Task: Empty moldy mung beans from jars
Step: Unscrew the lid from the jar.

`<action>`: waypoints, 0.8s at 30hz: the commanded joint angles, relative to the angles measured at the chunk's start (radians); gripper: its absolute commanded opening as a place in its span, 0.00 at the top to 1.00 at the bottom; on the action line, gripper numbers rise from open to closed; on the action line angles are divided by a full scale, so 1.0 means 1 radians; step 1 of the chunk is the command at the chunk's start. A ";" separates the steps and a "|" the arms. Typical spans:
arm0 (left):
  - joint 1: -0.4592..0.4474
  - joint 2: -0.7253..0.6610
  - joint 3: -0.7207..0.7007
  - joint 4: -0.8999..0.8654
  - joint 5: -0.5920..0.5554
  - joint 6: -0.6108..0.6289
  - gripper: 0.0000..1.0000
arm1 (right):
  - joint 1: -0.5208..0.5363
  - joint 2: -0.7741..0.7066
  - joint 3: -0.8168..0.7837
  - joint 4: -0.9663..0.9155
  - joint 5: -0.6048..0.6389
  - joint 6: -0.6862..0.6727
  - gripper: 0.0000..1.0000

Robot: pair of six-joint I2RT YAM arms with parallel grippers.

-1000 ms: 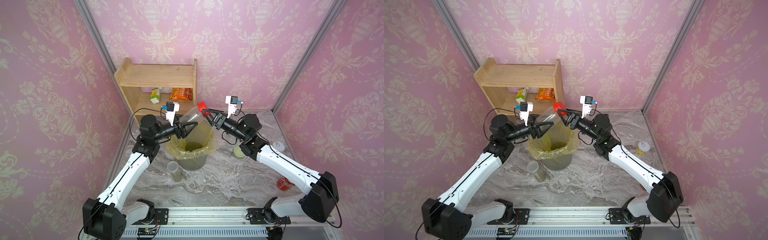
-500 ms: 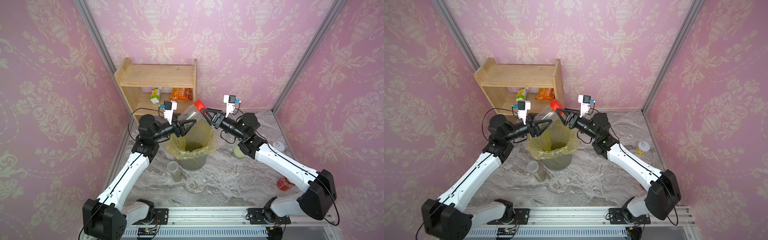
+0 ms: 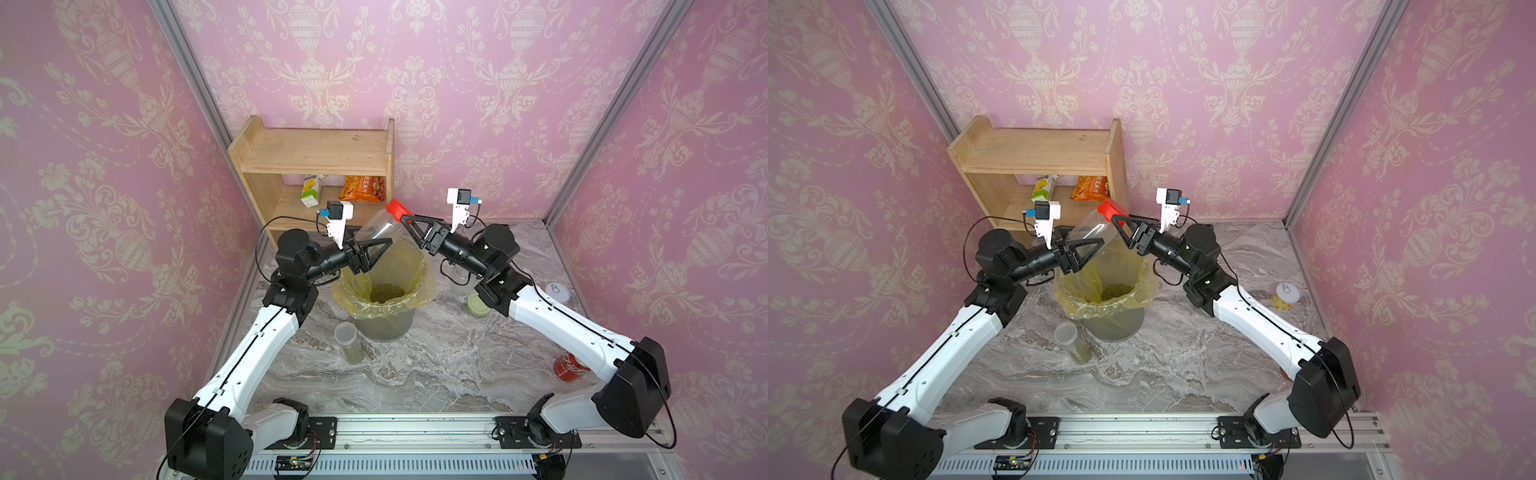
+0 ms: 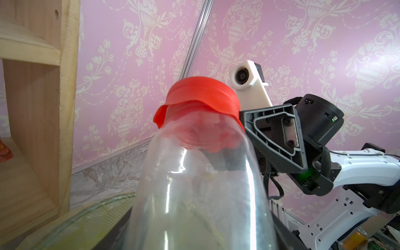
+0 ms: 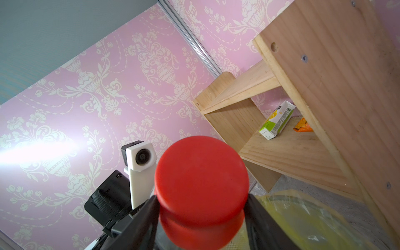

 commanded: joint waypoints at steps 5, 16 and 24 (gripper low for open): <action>-0.001 -0.037 0.010 -0.002 0.000 0.033 0.59 | -0.011 0.008 0.020 0.028 -0.006 0.028 0.37; 0.000 -0.045 0.009 -0.017 -0.011 0.045 0.59 | -0.017 -0.016 0.000 0.041 0.020 0.048 0.39; 0.000 -0.048 0.005 -0.005 -0.011 0.039 0.59 | -0.022 -0.035 -0.009 0.035 0.030 0.051 0.41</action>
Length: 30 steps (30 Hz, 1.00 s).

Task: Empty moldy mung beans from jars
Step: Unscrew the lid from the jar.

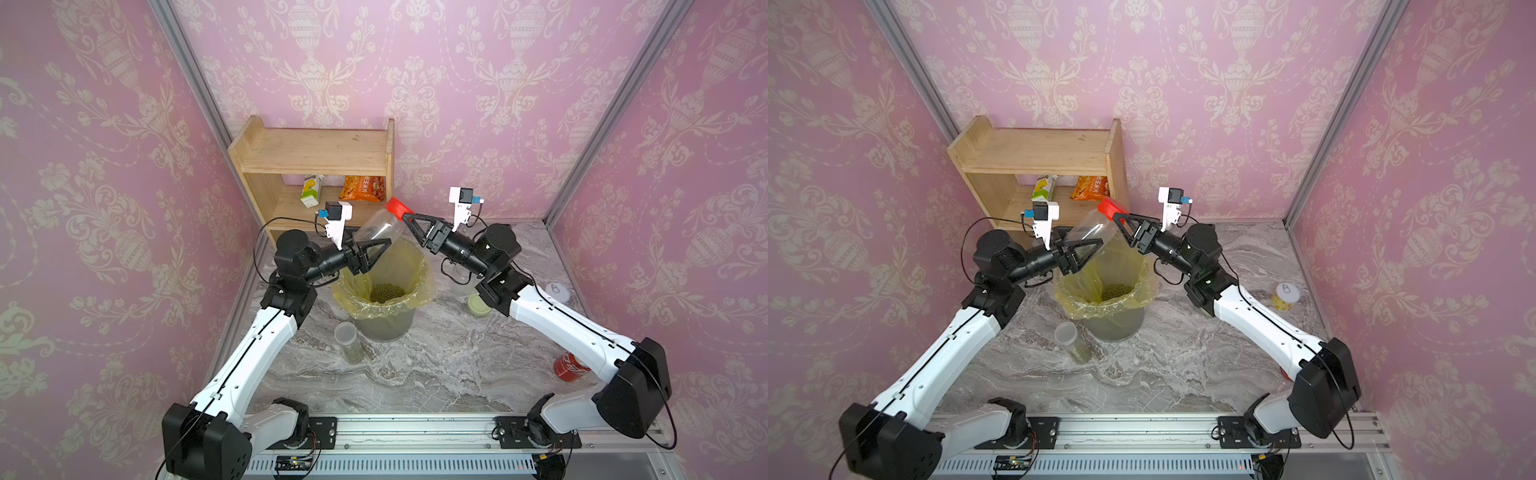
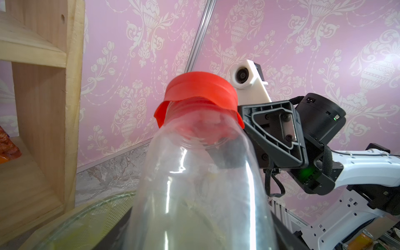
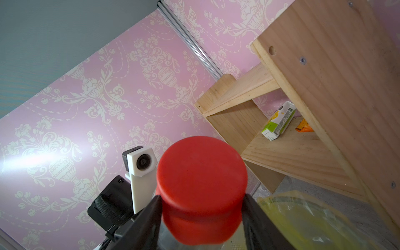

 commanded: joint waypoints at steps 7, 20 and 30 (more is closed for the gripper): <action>0.000 -0.029 0.005 0.023 0.006 0.019 0.59 | -0.012 -0.017 0.001 0.033 0.014 0.044 0.41; -0.001 -0.026 0.001 0.027 -0.005 0.027 0.58 | 0.001 0.018 0.029 0.012 -0.024 0.044 0.42; 0.000 -0.019 0.005 0.031 -0.011 0.029 0.58 | 0.037 -0.013 0.001 -0.010 0.005 -0.002 0.42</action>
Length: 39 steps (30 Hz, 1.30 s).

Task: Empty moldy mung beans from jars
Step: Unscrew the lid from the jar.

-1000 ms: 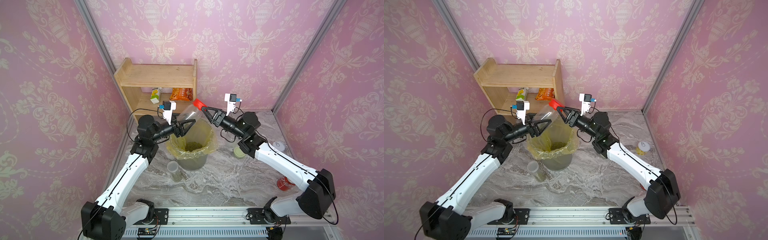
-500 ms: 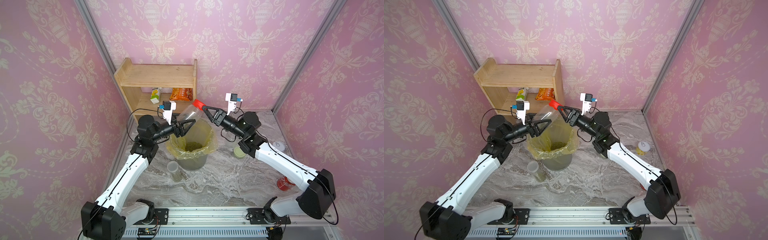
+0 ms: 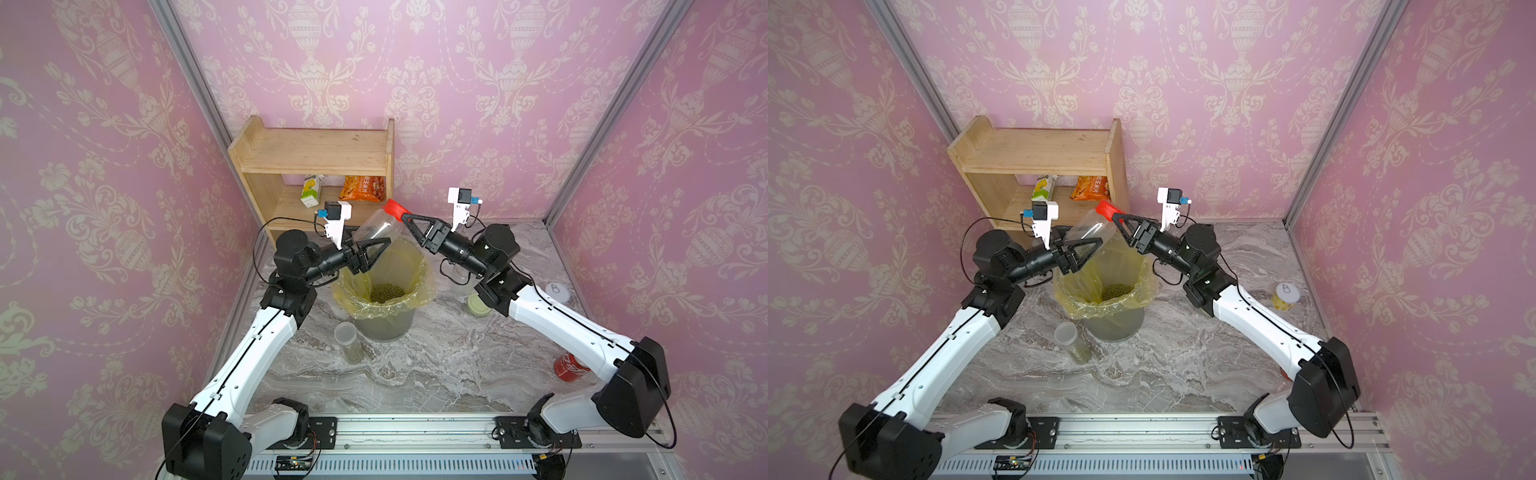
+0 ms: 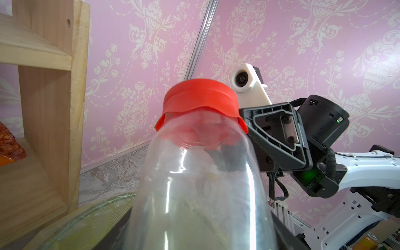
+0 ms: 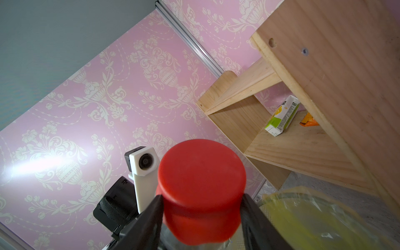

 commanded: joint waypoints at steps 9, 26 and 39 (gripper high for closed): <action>-0.001 -0.026 -0.001 0.034 -0.003 0.023 0.58 | 0.038 -0.036 -0.020 -0.010 0.024 -0.046 0.42; 0.000 -0.036 -0.004 0.034 -0.013 0.030 0.58 | 0.041 -0.069 -0.032 -0.026 0.050 -0.054 0.33; -0.001 -0.034 -0.003 0.038 -0.015 0.027 0.59 | 0.045 -0.084 -0.067 -0.015 0.088 -0.072 0.00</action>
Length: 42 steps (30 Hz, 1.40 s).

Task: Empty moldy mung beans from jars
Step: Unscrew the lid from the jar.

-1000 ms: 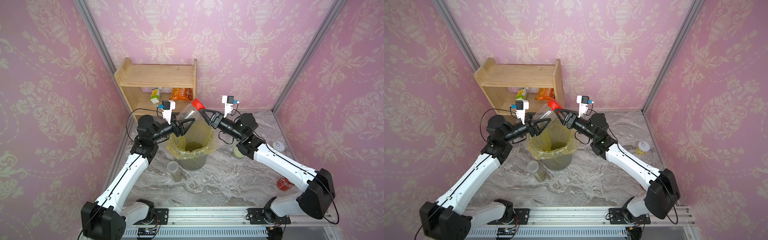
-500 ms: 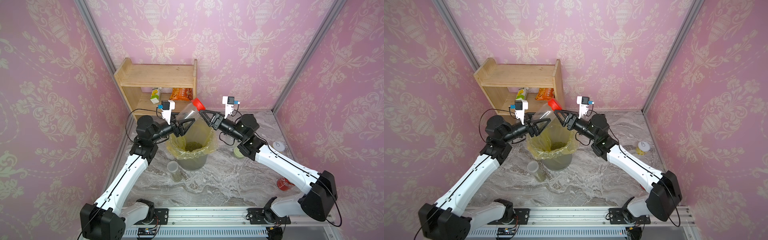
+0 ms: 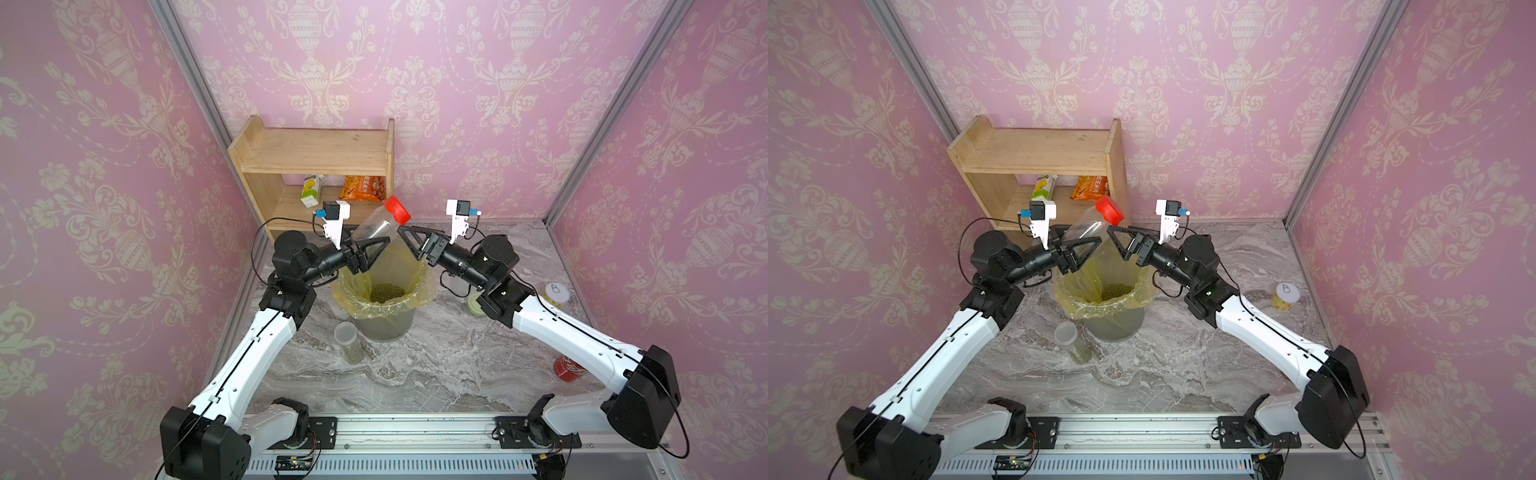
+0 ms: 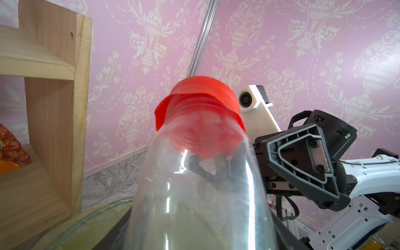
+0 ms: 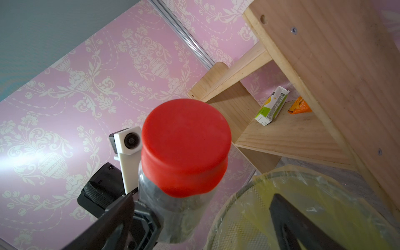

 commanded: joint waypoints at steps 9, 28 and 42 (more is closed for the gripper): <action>-0.001 -0.025 -0.005 0.024 0.001 0.025 0.59 | 0.006 0.024 0.092 0.058 -0.006 -0.012 0.00; -0.001 -0.022 -0.011 0.044 0.014 0.013 0.59 | 0.006 0.146 0.206 0.068 -0.023 0.034 0.03; -0.001 -0.013 -0.011 0.034 0.010 0.019 0.59 | 0.006 0.140 0.200 0.071 -0.026 0.037 0.04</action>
